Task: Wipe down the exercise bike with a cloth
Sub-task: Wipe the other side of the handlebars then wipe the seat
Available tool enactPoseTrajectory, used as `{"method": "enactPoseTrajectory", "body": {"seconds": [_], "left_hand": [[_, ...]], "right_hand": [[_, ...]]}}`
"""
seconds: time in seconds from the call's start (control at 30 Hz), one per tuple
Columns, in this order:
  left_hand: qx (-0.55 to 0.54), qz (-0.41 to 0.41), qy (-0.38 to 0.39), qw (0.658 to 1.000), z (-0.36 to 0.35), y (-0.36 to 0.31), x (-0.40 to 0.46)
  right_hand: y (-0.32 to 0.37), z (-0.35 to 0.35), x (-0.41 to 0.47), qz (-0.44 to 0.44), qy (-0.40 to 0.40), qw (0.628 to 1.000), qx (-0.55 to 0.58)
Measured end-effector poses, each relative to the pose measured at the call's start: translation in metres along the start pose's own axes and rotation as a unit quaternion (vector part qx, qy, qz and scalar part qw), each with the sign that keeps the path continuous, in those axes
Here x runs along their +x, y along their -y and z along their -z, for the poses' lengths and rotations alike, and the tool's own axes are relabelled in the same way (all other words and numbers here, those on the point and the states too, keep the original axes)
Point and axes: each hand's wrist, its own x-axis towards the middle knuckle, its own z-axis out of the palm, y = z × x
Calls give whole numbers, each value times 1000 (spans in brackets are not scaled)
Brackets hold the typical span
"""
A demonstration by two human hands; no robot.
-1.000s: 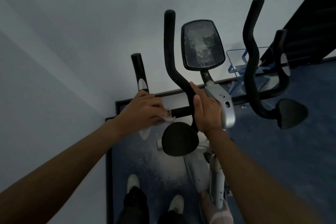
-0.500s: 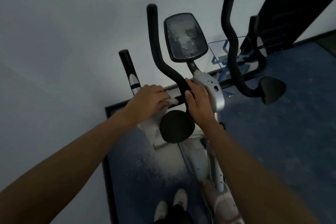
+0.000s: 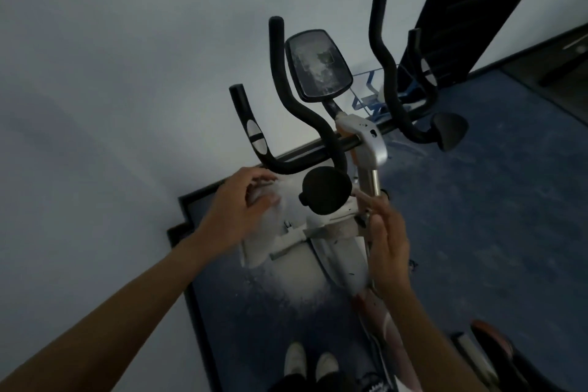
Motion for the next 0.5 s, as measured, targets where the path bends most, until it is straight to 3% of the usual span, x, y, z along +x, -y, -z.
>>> {"method": "enactPoseTrajectory", "body": {"seconds": [0.2,0.37,0.5], "left_hand": [[-202,32,159,966,-50,-80,-47],[-231,10,249,941,-108,-103,-75],[-197,-21,296,934,-163,-114,-104]], "right_hand": [[35,17,-77,22,128,991,-19],[33,53,-121,-80,-16,996,-28],[15,98,-166,-91,-102,989,-48]]}}
